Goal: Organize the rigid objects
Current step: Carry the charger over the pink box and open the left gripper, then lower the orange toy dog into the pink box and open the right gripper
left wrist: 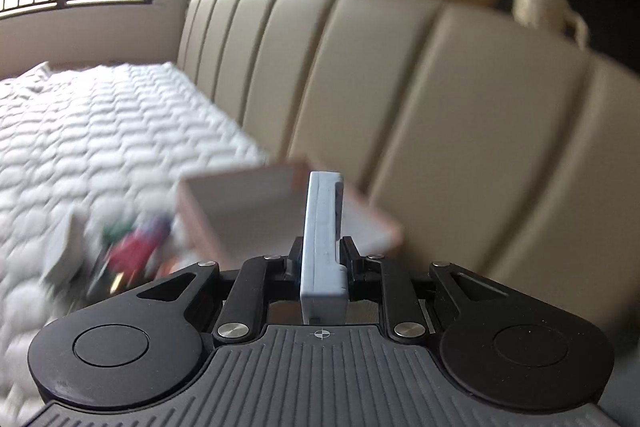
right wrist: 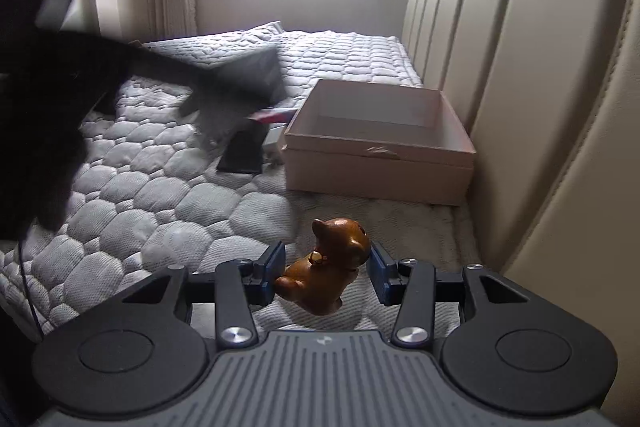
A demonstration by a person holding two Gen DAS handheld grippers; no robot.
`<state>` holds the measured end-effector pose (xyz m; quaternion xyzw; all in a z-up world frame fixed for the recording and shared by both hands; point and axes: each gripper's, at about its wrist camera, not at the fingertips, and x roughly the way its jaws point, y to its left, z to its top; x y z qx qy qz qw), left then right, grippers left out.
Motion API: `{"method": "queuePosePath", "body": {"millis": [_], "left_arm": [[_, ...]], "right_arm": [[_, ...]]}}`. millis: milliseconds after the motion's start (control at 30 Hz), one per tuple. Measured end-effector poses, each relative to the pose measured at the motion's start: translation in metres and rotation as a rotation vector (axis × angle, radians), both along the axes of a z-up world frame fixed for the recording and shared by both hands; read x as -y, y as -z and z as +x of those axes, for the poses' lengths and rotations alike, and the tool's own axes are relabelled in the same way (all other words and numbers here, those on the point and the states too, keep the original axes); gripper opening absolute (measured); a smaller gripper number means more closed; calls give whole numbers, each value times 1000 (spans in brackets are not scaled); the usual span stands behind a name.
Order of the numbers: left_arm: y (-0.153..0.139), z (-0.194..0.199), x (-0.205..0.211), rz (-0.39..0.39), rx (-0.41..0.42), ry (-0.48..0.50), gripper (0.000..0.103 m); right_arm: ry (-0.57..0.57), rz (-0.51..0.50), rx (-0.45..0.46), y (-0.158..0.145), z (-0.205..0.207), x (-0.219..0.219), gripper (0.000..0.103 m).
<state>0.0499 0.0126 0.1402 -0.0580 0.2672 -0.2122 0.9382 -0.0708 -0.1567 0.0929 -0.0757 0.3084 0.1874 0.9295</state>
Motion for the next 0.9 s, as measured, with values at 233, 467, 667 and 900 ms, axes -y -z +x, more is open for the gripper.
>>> {"method": "queuePosePath", "body": {"millis": [233, 467, 667, 900], "left_arm": [[7, 88, 22, -51, -63, -152, 21], [40, 62, -9, -38, -145, -155, 22], [42, 19, -46, -35, -85, -173, 22], [50, -10, -85, -10, -126, -227, 22]], "right_arm": [[37, -7, 50, -14, 17, 10, 44], [70, 19, 50, -22, 46, 16, 44], [145, 90, 70, -53, 112, 4, 44], [230, 100, 91, -75, 178, -19, 76]]}}
